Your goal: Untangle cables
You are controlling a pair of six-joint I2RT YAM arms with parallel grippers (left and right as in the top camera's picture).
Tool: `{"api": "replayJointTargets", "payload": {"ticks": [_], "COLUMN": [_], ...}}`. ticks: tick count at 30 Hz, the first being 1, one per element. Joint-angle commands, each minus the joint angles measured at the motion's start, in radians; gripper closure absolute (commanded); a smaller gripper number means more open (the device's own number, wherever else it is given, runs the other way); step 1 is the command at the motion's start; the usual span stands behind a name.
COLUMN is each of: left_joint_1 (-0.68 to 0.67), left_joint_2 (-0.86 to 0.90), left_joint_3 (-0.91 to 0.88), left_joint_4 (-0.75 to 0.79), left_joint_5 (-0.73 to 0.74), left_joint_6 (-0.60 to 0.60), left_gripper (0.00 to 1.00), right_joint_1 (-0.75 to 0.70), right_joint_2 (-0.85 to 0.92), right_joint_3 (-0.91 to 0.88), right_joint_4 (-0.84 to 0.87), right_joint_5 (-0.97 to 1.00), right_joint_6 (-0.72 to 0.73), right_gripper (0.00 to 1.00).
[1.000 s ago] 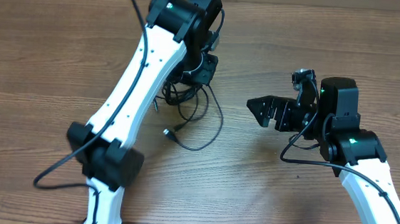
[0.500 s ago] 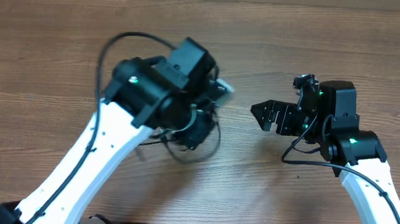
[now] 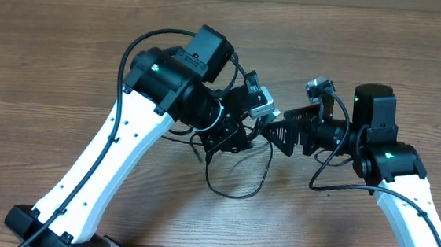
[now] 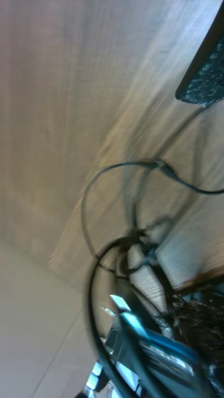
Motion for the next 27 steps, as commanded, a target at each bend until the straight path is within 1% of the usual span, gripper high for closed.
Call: {"api": "replayJointTargets", "payload": {"ticks": [1, 6, 8, 10, 11, 12, 14, 16, 18, 19, 20, 21, 23, 25, 27], "left_joint_1": [0.021, 0.060, 0.073, 0.080, 0.080, 0.080, 0.080, 0.080, 0.082, 0.084, 0.087, 0.096, 0.108, 0.125, 0.142], "left_joint_2": [-0.004, -0.004, -0.004, -0.004, -0.003, -0.003, -0.003, -0.003, -0.003, -0.003, -0.003, -0.003, -0.003, -0.003, -0.003], "left_joint_3": [0.000, 0.000, 0.000, 0.000, 0.000, 0.000, 0.000, 0.000, 0.000, 0.000, 0.000, 0.000, 0.000, 0.000, 0.000], "left_joint_4": [0.003, 0.011, 0.021, 0.035, 0.041, 0.045, 0.049, 0.048, 0.048, 0.048, 0.047, 0.047, 0.047, 0.048, 0.052], "left_joint_5": [0.275, 0.556, 0.616, 0.657, 0.659, 0.658, 0.658, 0.642, 0.597, 0.562, 0.517, 0.415, 0.259, 0.065, -0.097], "left_joint_6": [0.118, 0.209, 0.213, 0.213, 0.212, 0.212, 0.212, 0.210, 0.192, 0.175, 0.156, 0.116, 0.047, -0.045, -0.129], "left_gripper": [0.96, 0.96, 0.96, 0.96, 0.96, 0.96, 0.96, 0.96, 0.96, 0.96, 0.96, 0.96, 0.96, 0.96, 0.96], "right_joint_1": [-0.001, -0.001, -0.001, -0.001, -0.001, -0.001, -0.001, -0.001, -0.001, -0.001, -0.002, -0.001, -0.001, -0.001, -0.001], "right_joint_2": [0.001, 0.001, 0.001, 0.001, 0.001, 0.001, 0.001, 0.001, 0.001, 0.001, 0.001, 0.001, 0.001, 0.001, 0.001], "right_joint_3": [-0.005, -0.005, -0.005, -0.005, -0.005, -0.005, -0.005, -0.005, -0.005, -0.005, -0.005, -0.005, -0.005, -0.005, -0.005], "right_joint_4": [0.070, 0.191, 0.223, 0.254, 0.270, 0.288, 0.309, 0.314, 0.302, 0.285, 0.261, 0.217, 0.148, 0.071, -0.004], "right_joint_5": [-0.034, -0.033, -0.033, -0.034, -0.034, -0.034, -0.033, -0.028, 0.002, 0.029, 0.067, 0.134, 0.244, 0.388, 0.556], "right_joint_6": [0.042, 0.118, 0.151, 0.190, 0.211, 0.235, 0.259, 0.259, 0.260, 0.260, 0.260, 0.260, 0.260, 0.260, 0.282], "right_gripper": [0.00, 0.00, 0.00, 0.02, 0.07, 0.14, 0.34, 0.64, 0.88, 0.96, 0.96, 0.96, 0.96, 0.96, 0.96]}}
